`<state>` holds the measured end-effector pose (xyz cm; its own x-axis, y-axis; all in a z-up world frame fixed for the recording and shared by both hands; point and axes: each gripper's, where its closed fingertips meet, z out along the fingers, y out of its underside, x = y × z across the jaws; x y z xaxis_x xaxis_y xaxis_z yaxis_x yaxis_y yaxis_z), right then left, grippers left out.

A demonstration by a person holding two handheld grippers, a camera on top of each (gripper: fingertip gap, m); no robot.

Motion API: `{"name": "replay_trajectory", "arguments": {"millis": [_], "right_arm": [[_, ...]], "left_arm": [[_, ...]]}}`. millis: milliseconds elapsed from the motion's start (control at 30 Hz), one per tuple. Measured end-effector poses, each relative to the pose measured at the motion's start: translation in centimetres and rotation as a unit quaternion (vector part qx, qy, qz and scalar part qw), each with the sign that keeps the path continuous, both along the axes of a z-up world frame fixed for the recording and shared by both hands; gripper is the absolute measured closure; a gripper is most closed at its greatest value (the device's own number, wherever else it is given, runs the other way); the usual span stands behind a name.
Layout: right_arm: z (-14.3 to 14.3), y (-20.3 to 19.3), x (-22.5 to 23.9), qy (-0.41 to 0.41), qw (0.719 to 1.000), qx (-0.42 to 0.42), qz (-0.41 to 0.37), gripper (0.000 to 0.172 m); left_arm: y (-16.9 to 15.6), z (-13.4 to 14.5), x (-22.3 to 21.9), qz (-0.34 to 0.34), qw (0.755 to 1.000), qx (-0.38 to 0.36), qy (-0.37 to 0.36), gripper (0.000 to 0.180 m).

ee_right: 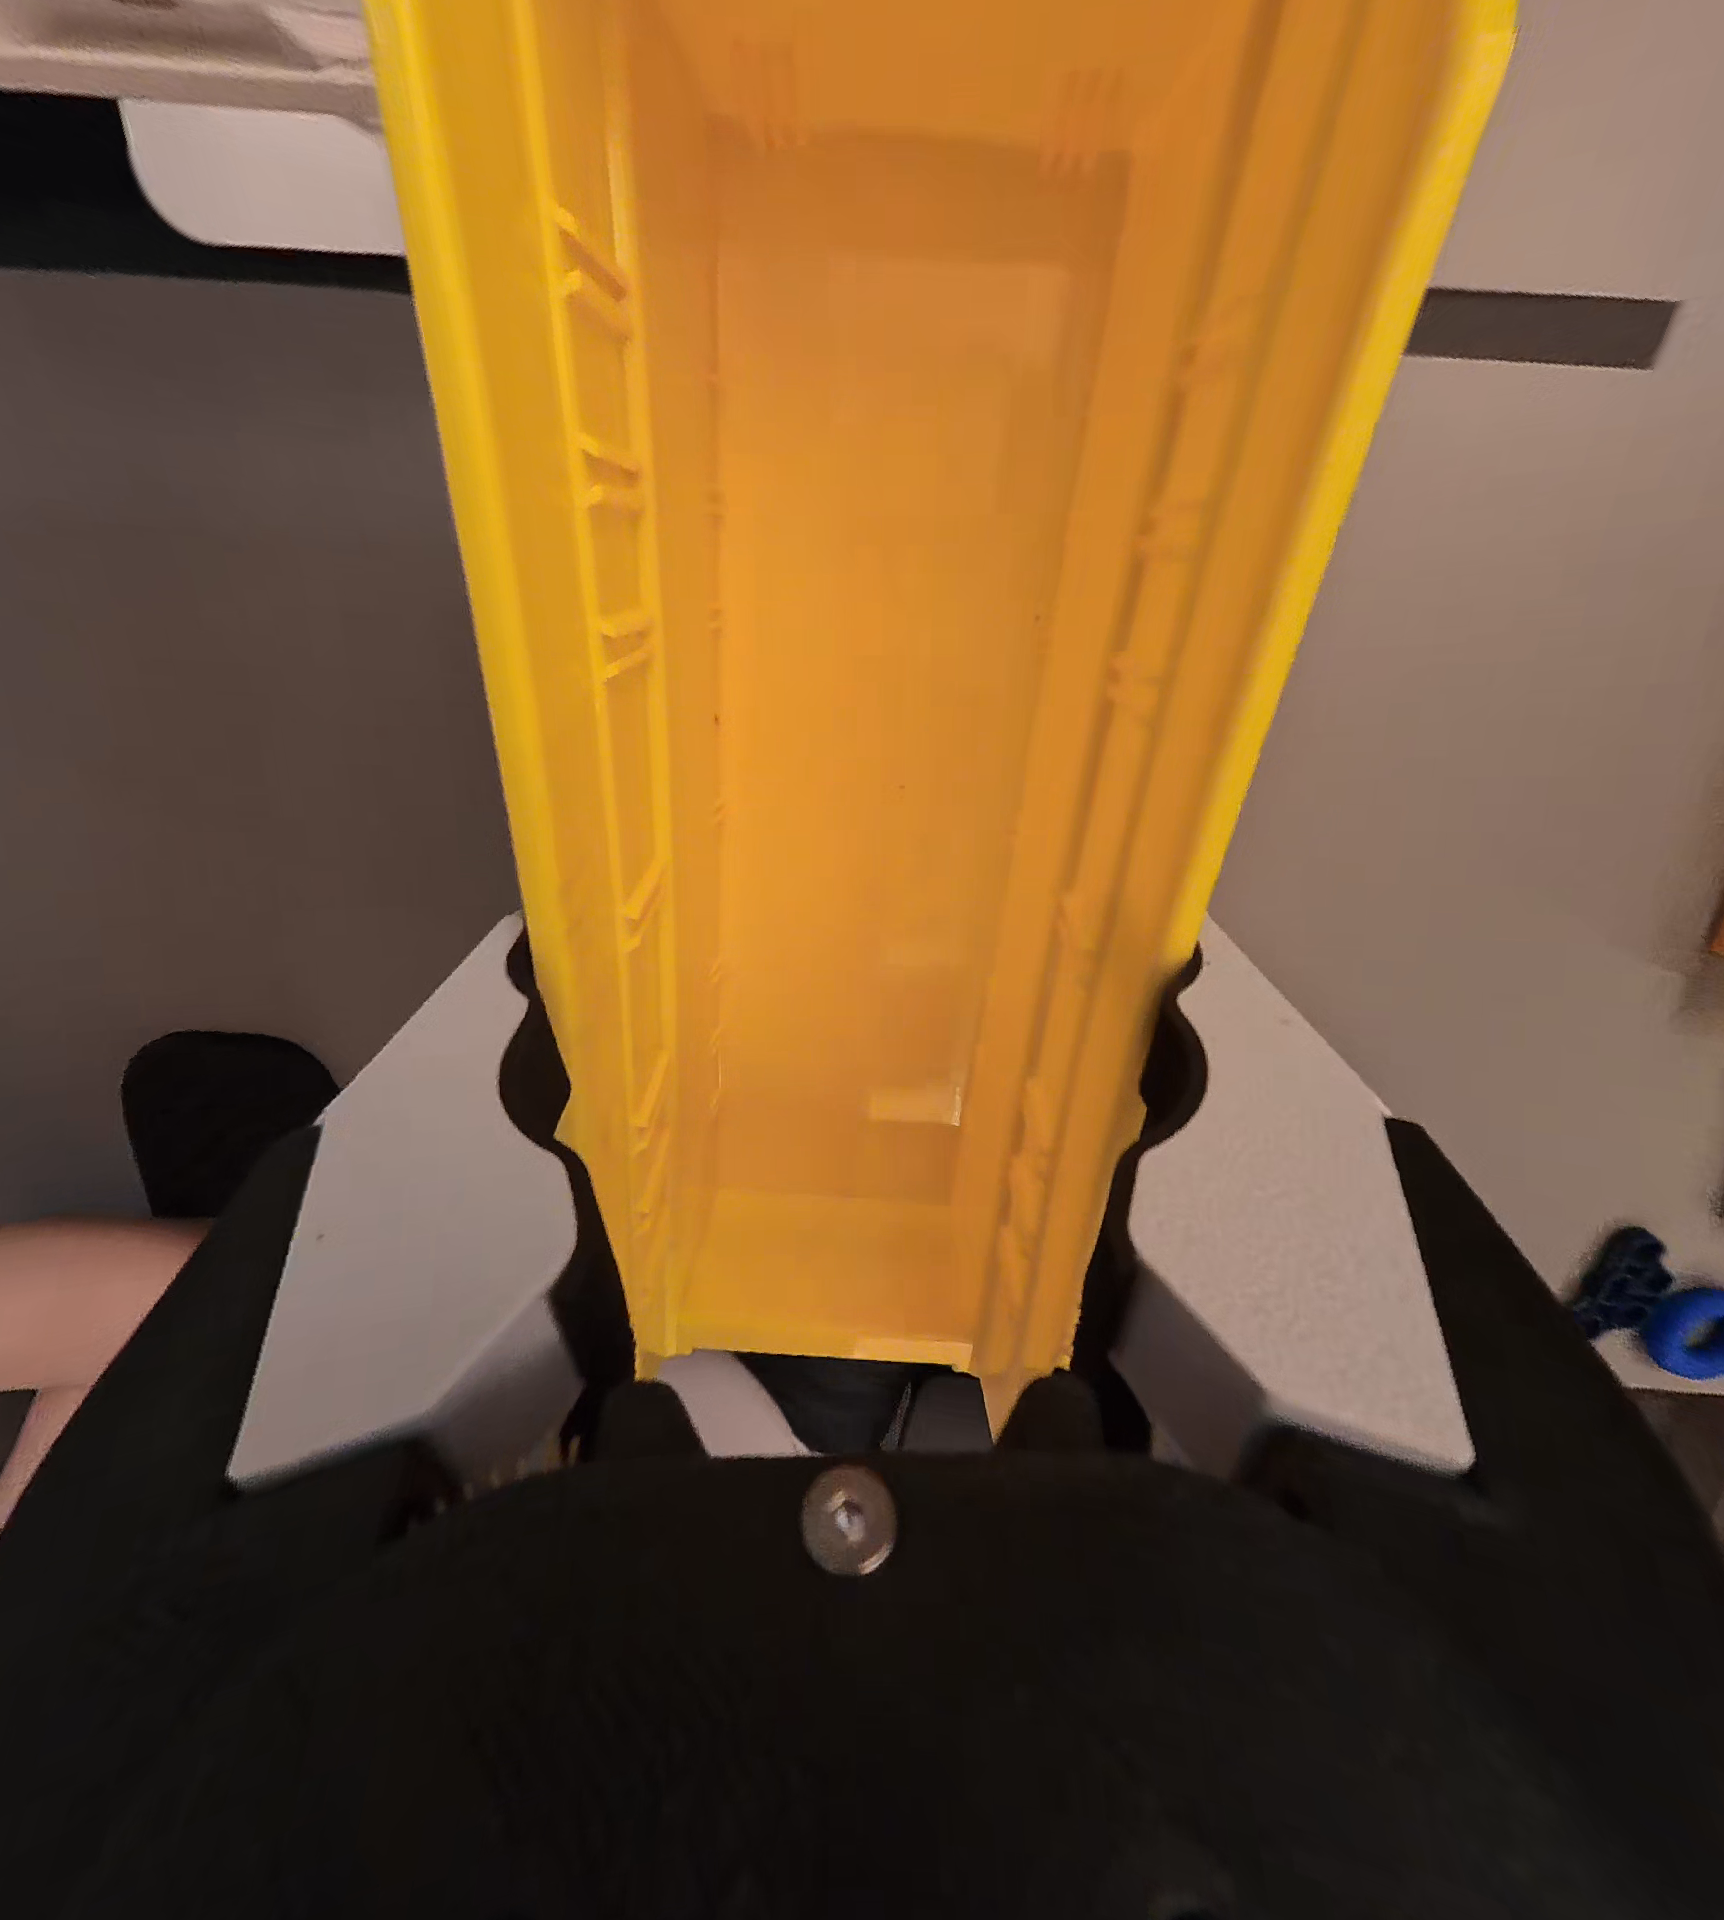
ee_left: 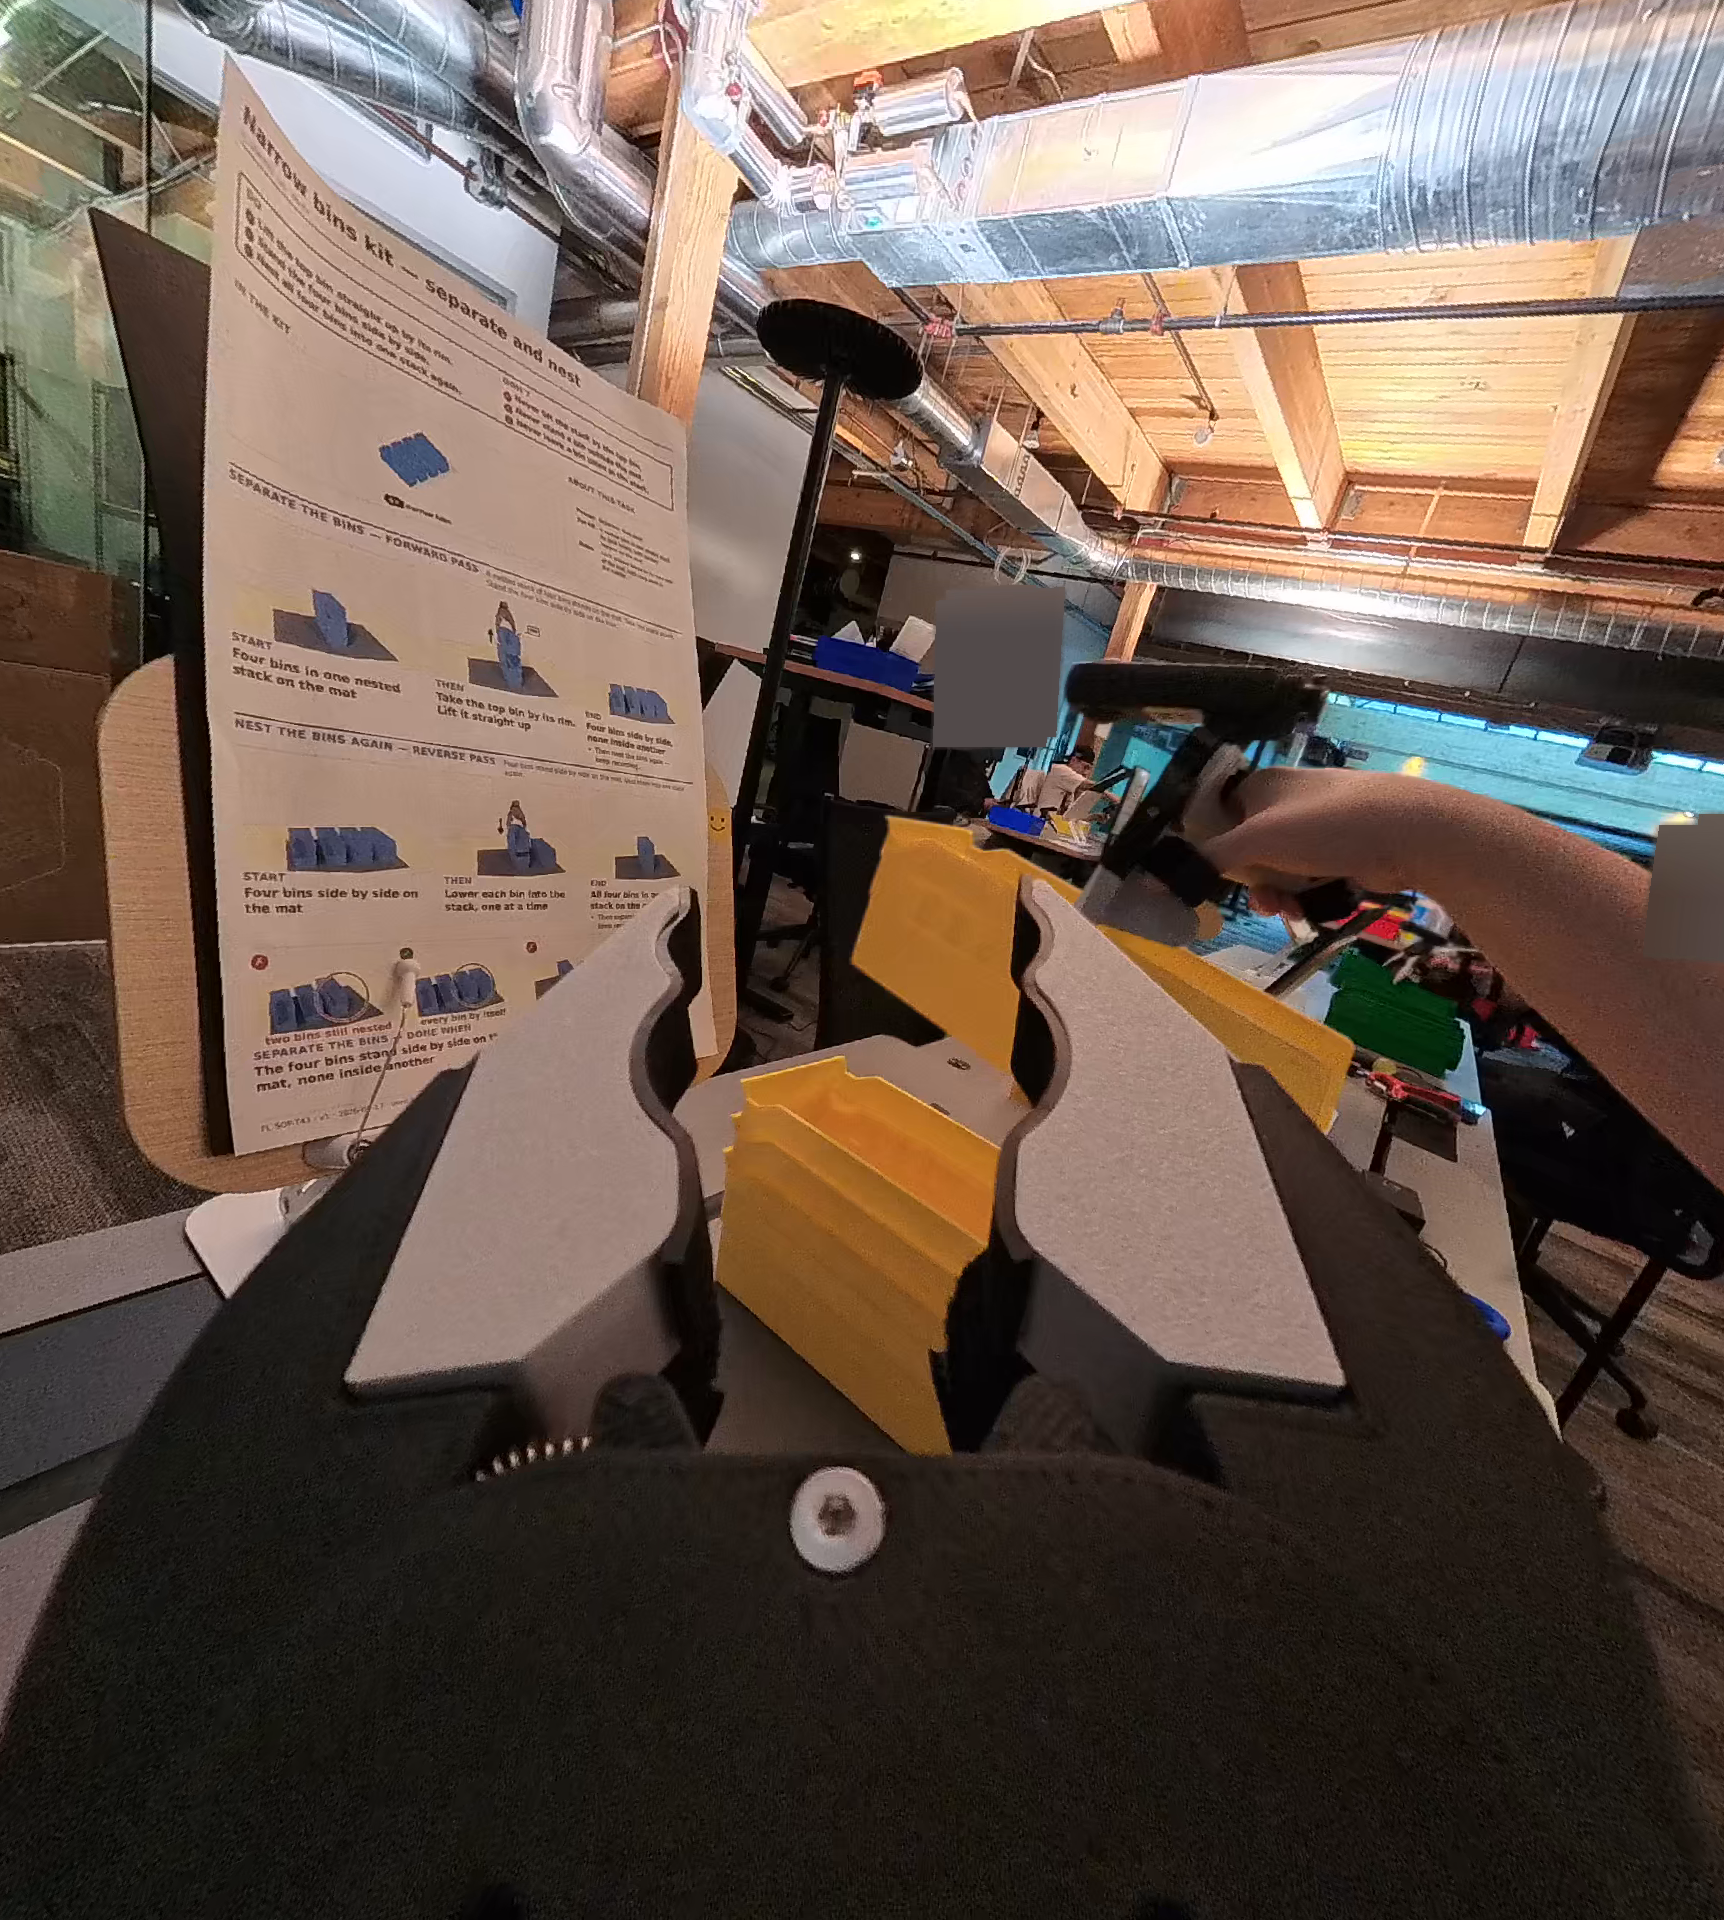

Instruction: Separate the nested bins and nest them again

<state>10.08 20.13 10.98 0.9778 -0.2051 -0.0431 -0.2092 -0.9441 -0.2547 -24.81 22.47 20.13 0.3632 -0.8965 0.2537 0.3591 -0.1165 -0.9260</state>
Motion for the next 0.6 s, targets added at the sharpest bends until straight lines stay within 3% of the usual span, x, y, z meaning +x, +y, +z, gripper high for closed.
{"name": "replay_trajectory", "arguments": {"millis": [167,367,433,500,600], "right_arm": [[-0.4,-2.3,4.9,-0.015,0.999,-0.002,-0.034,0.056],[-5.5,-3.8,9.1,-0.008,0.998,-0.014,-0.059,0.056],[-8.0,-4.0,10.0,0.001,0.998,-0.021,-0.064,0.056],[-10.7,-4.0,10.9,0.005,0.997,-0.027,-0.065,0.056],[-14.5,-3.9,12.1,0.005,0.997,-0.036,-0.064,0.056]], "left_arm": [[0.5,-0.3,0.2,0.016,1.0,-0.002,0.012,0.121],[2.8,-2.2,0.8,0.121,0.989,-0.002,0.09,0.116],[4.7,-3.1,-0.1,0.219,0.967,-0.013,0.126,0.097],[5.8,-3.6,-0.9,0.301,0.939,-0.003,0.165,0.092],[6.6,-4.1,-1.2,0.367,0.908,0.007,0.201,0.083]]}}
